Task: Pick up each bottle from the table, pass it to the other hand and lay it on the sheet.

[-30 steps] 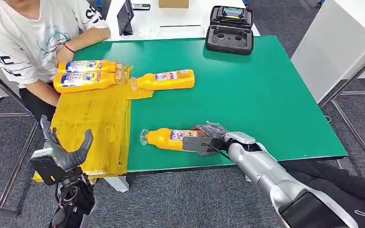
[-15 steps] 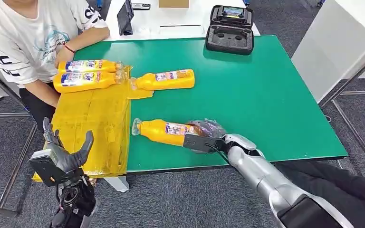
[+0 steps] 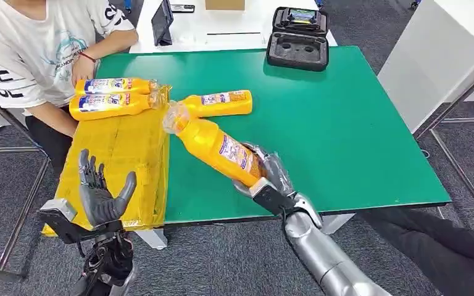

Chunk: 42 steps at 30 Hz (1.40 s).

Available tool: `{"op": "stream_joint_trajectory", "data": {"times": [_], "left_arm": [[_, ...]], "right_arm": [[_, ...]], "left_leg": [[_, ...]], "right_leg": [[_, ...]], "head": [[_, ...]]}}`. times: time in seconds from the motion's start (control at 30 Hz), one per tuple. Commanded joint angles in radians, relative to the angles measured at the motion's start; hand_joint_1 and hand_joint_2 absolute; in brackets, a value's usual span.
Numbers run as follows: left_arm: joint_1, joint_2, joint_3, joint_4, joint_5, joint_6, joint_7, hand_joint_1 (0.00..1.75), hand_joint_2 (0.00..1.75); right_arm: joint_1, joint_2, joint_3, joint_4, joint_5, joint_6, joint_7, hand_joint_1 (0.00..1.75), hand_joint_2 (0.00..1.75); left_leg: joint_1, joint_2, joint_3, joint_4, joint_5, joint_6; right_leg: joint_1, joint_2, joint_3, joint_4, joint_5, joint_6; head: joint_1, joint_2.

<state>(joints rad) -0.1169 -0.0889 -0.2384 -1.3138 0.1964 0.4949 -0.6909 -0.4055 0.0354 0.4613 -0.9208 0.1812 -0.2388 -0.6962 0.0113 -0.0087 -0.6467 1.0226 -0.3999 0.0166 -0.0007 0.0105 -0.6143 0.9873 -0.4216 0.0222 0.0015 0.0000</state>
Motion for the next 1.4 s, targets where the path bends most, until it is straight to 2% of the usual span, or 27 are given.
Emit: {"op": "stream_joint_trajectory", "data": {"times": [0.03,0.33,0.47,0.93,1.07,1.17,1.4], "left_arm": [[-0.056,0.043,-0.157,0.038,0.055,-0.122,0.067,0.00,1.75],[-0.079,0.064,-0.279,0.035,0.039,-0.310,0.069,0.00,1.75],[-0.065,0.076,-0.301,0.031,0.043,-0.349,0.080,0.00,1.75],[-0.063,0.087,-0.317,0.041,0.020,-0.372,0.075,0.00,1.75],[-0.071,0.097,-0.337,0.091,0.002,-0.402,0.157,0.00,1.75],[-0.088,0.081,-0.329,0.155,-0.007,-0.385,0.194,0.00,1.75],[-0.119,0.054,-0.321,0.219,0.058,-0.415,0.220,0.00,1.75]], "right_arm": [[0.058,0.056,-0.082,-0.067,0.015,0.005,-0.002,1.75,1.75],[0.075,0.082,-0.065,-0.006,0.015,0.116,-0.002,1.75,1.75],[0.070,0.092,-0.061,0.011,0.023,0.134,-0.002,1.75,1.75],[0.059,0.099,-0.057,0.041,0.051,0.156,-0.002,1.75,1.75],[0.057,0.101,-0.057,0.054,0.064,0.175,-0.001,1.75,1.75],[0.060,0.101,-0.043,0.064,0.089,0.185,0.007,1.75,1.75],[0.066,0.111,0.019,0.087,0.158,0.201,0.015,1.75,1.75]], "left_leg": [[0.000,-0.002,0.003,0.000,-0.001,0.000],[-0.001,0.000,0.006,-0.001,-0.002,0.000],[0.000,0.001,0.004,-0.001,-0.001,0.000],[-0.001,0.001,0.006,-0.002,-0.002,0.000],[-0.001,0.001,0.004,-0.002,-0.001,0.000],[0.000,0.001,0.004,-0.002,-0.001,0.000],[-0.001,0.001,0.008,-0.002,-0.002,0.000]], "right_leg": [[0.000,-0.003,0.003,0.000,-0.002,0.000],[0.000,-0.002,0.006,-0.001,-0.002,0.000],[0.000,-0.001,0.004,-0.001,-0.001,0.000],[-0.001,0.000,0.006,-0.001,-0.002,0.000],[0.000,0.000,0.004,-0.001,-0.001,0.000],[0.000,0.000,0.004,-0.001,-0.001,0.000],[-0.001,-0.001,0.008,-0.002,-0.002,0.000]], "head": [[0.000,0.000],[0.000,0.000],[0.000,0.000],[0.000,0.000],[0.000,0.000],[0.000,0.000],[0.000,0.000]]}}
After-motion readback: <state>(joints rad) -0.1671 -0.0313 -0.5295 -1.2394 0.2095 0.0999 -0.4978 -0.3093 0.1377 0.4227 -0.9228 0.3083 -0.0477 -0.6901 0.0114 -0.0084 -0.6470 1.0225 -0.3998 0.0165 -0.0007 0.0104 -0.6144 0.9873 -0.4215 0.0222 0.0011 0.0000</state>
